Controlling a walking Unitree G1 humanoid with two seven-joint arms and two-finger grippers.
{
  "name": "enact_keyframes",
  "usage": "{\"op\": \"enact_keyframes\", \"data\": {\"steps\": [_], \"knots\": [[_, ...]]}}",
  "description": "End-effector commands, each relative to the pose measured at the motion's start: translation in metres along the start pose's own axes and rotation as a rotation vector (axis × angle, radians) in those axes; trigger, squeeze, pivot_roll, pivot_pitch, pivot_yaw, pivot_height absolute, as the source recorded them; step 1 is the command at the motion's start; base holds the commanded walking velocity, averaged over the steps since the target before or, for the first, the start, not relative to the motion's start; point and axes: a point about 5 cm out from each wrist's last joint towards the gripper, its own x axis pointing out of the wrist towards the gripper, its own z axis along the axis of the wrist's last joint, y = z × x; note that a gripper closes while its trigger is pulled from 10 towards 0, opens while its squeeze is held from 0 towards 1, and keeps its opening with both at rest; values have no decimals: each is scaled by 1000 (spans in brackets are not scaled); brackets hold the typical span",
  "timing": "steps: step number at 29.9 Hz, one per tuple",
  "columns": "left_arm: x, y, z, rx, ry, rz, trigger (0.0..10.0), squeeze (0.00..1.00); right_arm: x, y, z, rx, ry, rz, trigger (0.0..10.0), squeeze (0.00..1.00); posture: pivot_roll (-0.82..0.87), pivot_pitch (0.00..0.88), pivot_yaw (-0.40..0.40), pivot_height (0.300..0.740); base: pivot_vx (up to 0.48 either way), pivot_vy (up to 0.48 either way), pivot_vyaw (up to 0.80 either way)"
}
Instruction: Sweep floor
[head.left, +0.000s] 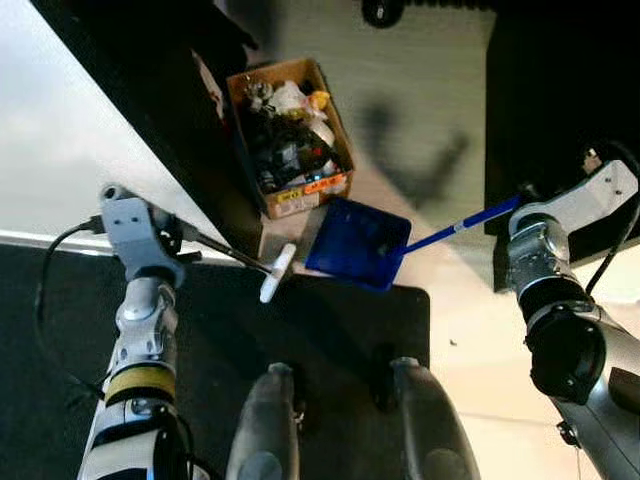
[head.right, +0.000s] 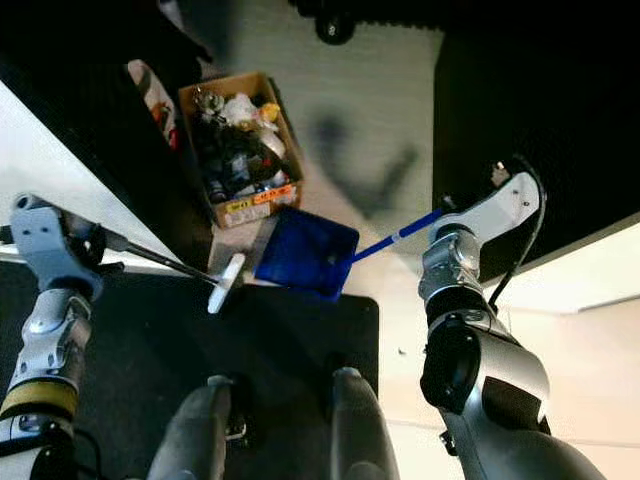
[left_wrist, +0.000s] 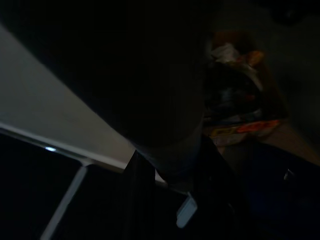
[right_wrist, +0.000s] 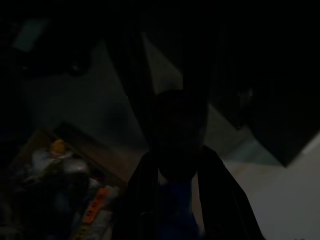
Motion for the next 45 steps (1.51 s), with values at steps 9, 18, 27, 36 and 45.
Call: {"op": "enact_keyframes", "data": {"steps": [9, 18, 27, 36, 45], "knots": [[-11, 23, -10, 97, 21, 26, 10000, 0, 4, -15, 15, 43, -37, 3, 10000, 0, 82, 69, -13, 740, 0, 0, 0], [-21, 29, -26, 36, 45, 120, 10000, 0, 9, 29, 48, 11, -103, 290, 10000, 0, 90, 69, -31, 740, 0, 0, 0], [-31, 24, -42, 52, 98, 88, 10000, 0, 10, 61, 65, -18, -31, 468, 10000, 0, 82, 72, -46, 740, 0, 0, 0], [-33, 21, -43, 40, 96, 113, 10000, 0, 11, 68, 88, -53, -125, 473, 10000, 0, 76, 83, -54, 740, 0, 0, 0], [-41, 18, -50, -25, 98, 160, 10000, 0, 11, 68, 87, -99, -156, 434, 10000, 0, 78, 81, -58, 740, 108, 0, 0]]}}
